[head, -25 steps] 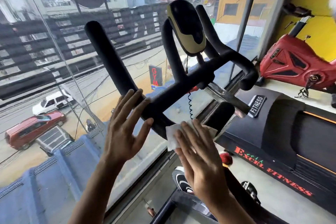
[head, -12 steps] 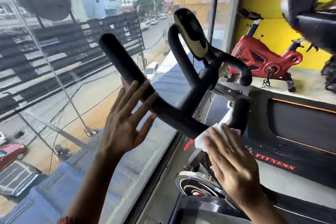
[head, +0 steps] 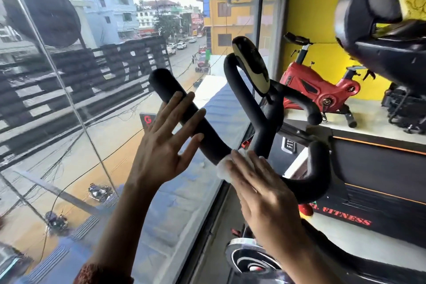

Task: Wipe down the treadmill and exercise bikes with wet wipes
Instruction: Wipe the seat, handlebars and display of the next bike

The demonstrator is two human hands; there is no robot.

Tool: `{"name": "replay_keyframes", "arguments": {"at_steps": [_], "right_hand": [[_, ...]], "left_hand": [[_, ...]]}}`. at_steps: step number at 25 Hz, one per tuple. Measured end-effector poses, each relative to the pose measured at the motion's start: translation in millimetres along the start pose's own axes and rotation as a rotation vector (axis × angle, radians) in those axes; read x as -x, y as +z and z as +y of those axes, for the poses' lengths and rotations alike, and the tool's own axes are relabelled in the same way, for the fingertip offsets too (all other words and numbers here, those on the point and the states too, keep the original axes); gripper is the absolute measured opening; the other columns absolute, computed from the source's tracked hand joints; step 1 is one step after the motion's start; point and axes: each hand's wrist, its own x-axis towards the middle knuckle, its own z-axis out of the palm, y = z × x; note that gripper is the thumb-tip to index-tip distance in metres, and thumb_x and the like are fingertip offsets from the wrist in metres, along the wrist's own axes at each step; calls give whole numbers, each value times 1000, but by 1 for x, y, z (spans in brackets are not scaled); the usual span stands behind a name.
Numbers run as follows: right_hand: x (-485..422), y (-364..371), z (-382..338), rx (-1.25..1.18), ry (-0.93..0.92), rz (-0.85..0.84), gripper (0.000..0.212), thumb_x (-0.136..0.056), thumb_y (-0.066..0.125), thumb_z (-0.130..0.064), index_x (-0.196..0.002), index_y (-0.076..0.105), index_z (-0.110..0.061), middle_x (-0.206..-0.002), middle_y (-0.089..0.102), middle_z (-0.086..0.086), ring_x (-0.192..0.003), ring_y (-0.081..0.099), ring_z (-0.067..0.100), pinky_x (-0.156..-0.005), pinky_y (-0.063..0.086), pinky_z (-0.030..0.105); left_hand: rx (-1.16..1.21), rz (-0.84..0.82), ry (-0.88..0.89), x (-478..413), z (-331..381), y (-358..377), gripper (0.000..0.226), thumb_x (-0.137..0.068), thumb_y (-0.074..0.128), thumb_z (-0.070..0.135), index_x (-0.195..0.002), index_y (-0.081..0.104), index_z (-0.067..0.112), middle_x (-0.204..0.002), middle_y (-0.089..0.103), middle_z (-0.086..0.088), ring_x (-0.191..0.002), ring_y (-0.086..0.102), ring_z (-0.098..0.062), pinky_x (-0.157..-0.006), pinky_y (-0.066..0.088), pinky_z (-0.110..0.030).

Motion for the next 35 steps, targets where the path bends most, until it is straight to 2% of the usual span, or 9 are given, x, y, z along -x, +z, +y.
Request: {"name": "replay_keyframes", "arguments": {"at_steps": [7, 9, 13, 16, 18, 21, 25, 31, 35], "right_hand": [[-56, 35, -22, -174, 11, 83, 61, -76, 68, 7, -132, 52, -9, -138, 53, 13, -124, 54, 27, -95, 48, 36], [-69, 31, -24, -266, 23, 179, 46, -83, 61, 0, -128, 54, -10, -135, 54, 9, -119, 58, 24, -95, 47, 26], [-110, 6, -26, -300, 9, 381, 33, -89, 50, -16, -106, 69, 4, -119, 61, 16, -134, 37, 0, -109, 19, 7], [-166, 19, -35, -611, 96, 122, 37, -99, 46, -24, -129, 59, -7, -137, 53, 5, -134, 40, 6, -112, 29, 19], [-176, 35, -42, -685, 97, 60, 40, -99, 44, -31, -133, 56, -14, -141, 50, 3, -132, 42, 6, -107, 36, 19], [-144, 36, -30, -558, 59, 114, 35, -96, 50, -28, -127, 61, -16, -137, 50, -1, -119, 55, 11, -91, 46, 12], [-92, 20, -14, -249, -54, 223, 41, -100, 37, -36, -118, 65, -11, -126, 57, 3, -124, 51, 10, -106, 24, 6], [-122, 41, -26, -497, 96, 49, 50, -99, 35, -39, -139, 47, -10, -142, 48, 12, -129, 49, 22, -100, 45, 33], [-74, 22, -9, -338, 50, -12, 45, -97, 43, -30, -137, 50, -12, -139, 52, 9, -122, 56, 25, -95, 48, 34]], "left_hand": [[25, 106, -49, -11, -28, -12, 37, -99, 47, 26, -132, 47, 11, -145, 38, -21, -140, 32, -36, -108, 35, -55], [36, 109, -78, -12, -32, -15, 38, -98, 46, 25, -134, 46, 12, -147, 38, -19, -140, 32, -34, -109, 34, -53], [216, 234, -270, -10, -31, -23, 43, -100, 42, 33, -136, 48, 12, -146, 44, -7, -137, 40, -21, -110, 35, -35], [436, 347, -473, -20, -25, -28, 49, -99, 36, 51, -136, 46, 21, -140, 49, 8, -132, 44, -6, -106, 34, -18], [461, 336, -463, -25, -21, -27, 48, -99, 36, 52, -135, 44, 22, -138, 49, 11, -130, 44, -1, -104, 34, -14], [445, 274, -382, -25, -18, -23, 44, -99, 42, 39, -137, 45, 17, -142, 47, 7, -133, 43, -6, -106, 33, -16], [368, 226, -314, -20, -22, -18, 49, -95, 50, 25, -140, 43, 7, -149, 40, -3, -139, 36, -15, -111, 31, -21], [324, 234, -308, -19, -8, -7, 48, -97, 46, 20, -139, 40, -2, -150, 35, -10, -145, 25, -23, -115, 29, -38], [240, 178, -306, -11, 4, -4, 46, -96, 47, 19, -136, 45, -4, -149, 34, -15, -145, 22, -30, -115, 28, -46]]}}
